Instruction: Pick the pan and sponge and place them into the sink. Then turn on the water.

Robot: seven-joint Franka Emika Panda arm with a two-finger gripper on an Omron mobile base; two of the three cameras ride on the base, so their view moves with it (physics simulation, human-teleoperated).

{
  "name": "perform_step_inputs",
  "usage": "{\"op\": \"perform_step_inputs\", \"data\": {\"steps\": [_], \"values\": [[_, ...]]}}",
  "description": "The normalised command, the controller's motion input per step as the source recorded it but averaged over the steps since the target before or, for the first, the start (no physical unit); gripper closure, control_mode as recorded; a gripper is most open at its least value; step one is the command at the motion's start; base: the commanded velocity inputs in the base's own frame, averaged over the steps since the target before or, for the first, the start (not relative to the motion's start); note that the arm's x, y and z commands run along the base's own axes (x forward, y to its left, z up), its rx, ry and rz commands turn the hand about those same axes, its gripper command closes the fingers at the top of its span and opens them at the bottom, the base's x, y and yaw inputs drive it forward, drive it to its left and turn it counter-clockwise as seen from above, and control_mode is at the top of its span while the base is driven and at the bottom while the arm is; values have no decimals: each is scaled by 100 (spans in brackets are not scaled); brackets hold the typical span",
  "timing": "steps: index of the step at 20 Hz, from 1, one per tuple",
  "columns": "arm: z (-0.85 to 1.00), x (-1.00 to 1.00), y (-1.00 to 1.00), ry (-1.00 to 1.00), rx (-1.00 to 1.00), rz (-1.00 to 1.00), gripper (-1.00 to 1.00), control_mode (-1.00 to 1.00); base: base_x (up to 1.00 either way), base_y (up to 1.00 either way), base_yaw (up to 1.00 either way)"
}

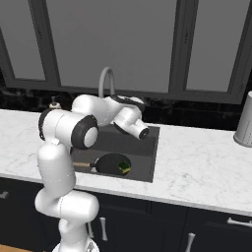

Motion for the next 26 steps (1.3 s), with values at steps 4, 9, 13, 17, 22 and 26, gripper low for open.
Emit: {"op": "perform_step_inputs", "data": {"steps": [4,9,13,17,22,26], "values": [[0,42,0,-3,1,2,-100,-100,0,0,0],[-1,43,0,0,5,3,-100,-100,0,0,0],[-3,36,0,0,2,2,-100,-100,0,0,0],[-18,36,0,0,1,2,-100,-100,0,0,0],[-30,41,-1,0,2,3,-100,-100,0,0,0],[-25,43,-6,0,3,3,-100,-100,0,0,0]]}}
